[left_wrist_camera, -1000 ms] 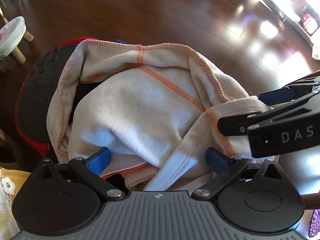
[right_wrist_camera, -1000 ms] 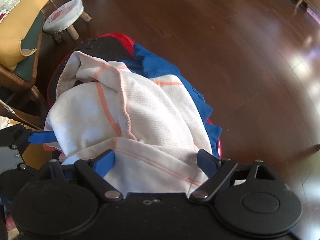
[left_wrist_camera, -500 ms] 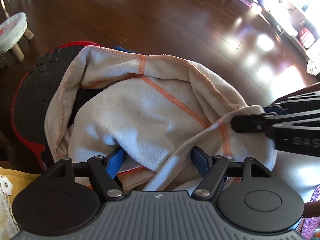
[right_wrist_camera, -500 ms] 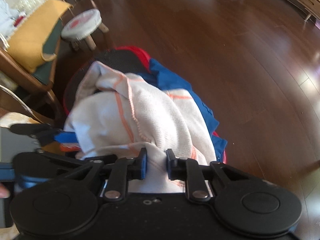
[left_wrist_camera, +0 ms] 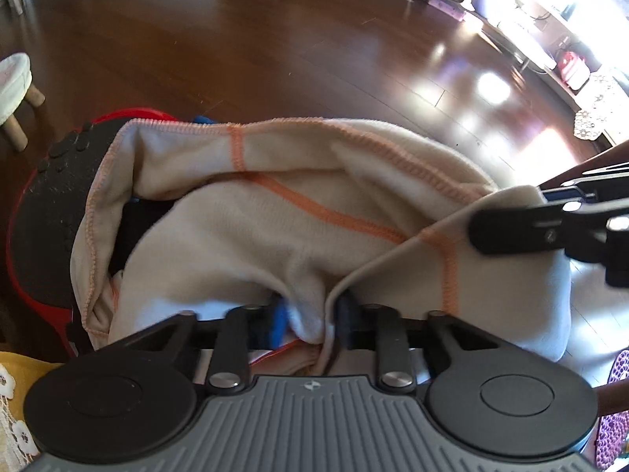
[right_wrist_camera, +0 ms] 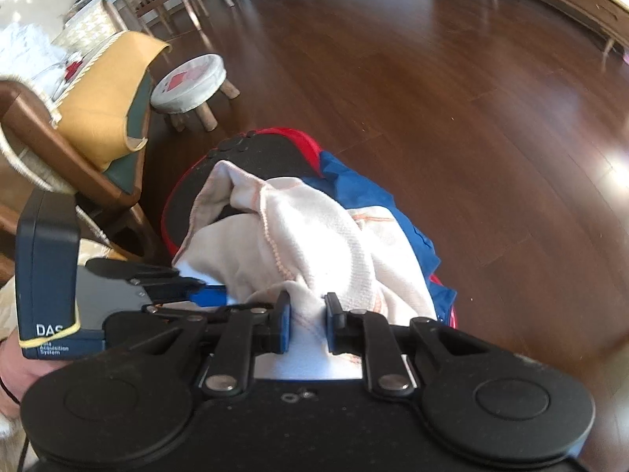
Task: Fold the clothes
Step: 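Lift the white garment with both grippers and carry it to the lace table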
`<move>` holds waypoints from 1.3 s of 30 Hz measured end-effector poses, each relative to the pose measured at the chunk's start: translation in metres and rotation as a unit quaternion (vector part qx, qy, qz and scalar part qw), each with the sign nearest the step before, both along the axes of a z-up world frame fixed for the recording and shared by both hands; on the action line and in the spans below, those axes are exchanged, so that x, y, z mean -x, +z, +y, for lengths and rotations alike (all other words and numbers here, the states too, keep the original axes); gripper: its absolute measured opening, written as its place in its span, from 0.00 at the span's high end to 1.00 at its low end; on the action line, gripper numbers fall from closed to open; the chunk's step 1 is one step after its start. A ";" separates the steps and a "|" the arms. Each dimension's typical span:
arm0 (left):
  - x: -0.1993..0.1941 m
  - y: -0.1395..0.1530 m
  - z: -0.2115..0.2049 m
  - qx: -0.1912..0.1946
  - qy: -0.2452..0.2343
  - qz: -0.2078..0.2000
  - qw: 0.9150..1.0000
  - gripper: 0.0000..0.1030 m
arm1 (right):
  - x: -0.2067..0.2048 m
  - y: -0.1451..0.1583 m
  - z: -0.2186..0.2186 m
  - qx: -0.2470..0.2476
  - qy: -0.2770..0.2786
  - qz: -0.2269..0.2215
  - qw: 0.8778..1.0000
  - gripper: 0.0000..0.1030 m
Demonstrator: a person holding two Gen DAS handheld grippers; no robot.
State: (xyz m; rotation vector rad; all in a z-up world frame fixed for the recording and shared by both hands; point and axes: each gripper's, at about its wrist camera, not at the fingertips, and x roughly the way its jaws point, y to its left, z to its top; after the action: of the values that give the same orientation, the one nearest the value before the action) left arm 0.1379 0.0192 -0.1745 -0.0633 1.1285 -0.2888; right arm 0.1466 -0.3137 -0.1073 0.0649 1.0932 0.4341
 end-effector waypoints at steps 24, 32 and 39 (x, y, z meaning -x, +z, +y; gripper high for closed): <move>0.082 0.235 0.005 -0.001 0.014 -0.207 0.978 0.86 | 0.093 0.213 0.014 0.008 -0.006 -0.219 0.976 0.00; 0.108 0.287 -0.011 -0.019 -0.014 -0.260 0.965 0.86 | 0.121 0.261 0.006 0.022 -0.017 -0.275 0.961 0.00; 0.119 0.341 -0.050 -0.029 -0.041 -0.319 0.946 0.86 | 0.147 0.311 -0.019 0.034 -0.041 -0.326 0.944 0.00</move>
State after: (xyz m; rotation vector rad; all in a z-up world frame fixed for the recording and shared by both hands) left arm 0.0190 -0.0305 0.1667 0.1240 0.4935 -0.3193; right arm -0.0001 -0.3323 0.2035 -0.0908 0.4490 0.3068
